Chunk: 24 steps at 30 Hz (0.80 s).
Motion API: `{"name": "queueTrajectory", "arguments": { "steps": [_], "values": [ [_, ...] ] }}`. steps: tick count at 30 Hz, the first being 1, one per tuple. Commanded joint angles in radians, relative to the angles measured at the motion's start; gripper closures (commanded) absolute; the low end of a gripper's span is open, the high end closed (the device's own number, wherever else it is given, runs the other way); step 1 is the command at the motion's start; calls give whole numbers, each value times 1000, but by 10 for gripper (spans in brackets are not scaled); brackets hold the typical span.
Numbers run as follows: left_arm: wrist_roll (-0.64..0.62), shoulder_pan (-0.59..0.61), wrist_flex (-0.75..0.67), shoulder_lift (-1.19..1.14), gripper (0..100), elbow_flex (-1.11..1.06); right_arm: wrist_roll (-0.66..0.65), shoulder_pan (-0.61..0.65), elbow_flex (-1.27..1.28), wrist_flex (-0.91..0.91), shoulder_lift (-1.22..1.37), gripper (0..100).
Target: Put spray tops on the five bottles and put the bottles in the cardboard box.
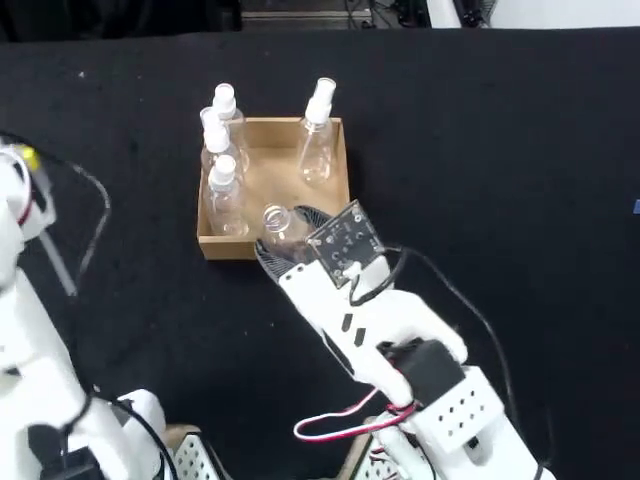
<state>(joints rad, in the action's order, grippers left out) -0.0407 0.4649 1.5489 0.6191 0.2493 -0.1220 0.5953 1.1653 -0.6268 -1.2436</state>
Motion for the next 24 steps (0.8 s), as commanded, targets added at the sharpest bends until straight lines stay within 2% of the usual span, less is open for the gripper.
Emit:
{"name": "queueTrajectory", "arguments": {
  "steps": [1, 6, 9, 13, 18, 24],
  "values": [
    [-114, -157, -2, 28, 971, 232, 17, 18, 31, 91, -25, 988],
    [-232, -420, -31, 25, 971, 332, 66, 17, 70, 143, -27, 988],
    [-250, -555, -106, 25, 971, 331, 61, 15, 79, 150, -27, 988],
    [-249, -677, -212, 17, 971, 272, 61, 14, 81, 150, -27, 988],
    [-250, -769, -313, 23, 971, 120, 66, 12, 81, 150, -27, 988],
    [-250, -774, -327, 20, 970, 50, 69, 12, 73, 153, -27, 988]
  ]
}}
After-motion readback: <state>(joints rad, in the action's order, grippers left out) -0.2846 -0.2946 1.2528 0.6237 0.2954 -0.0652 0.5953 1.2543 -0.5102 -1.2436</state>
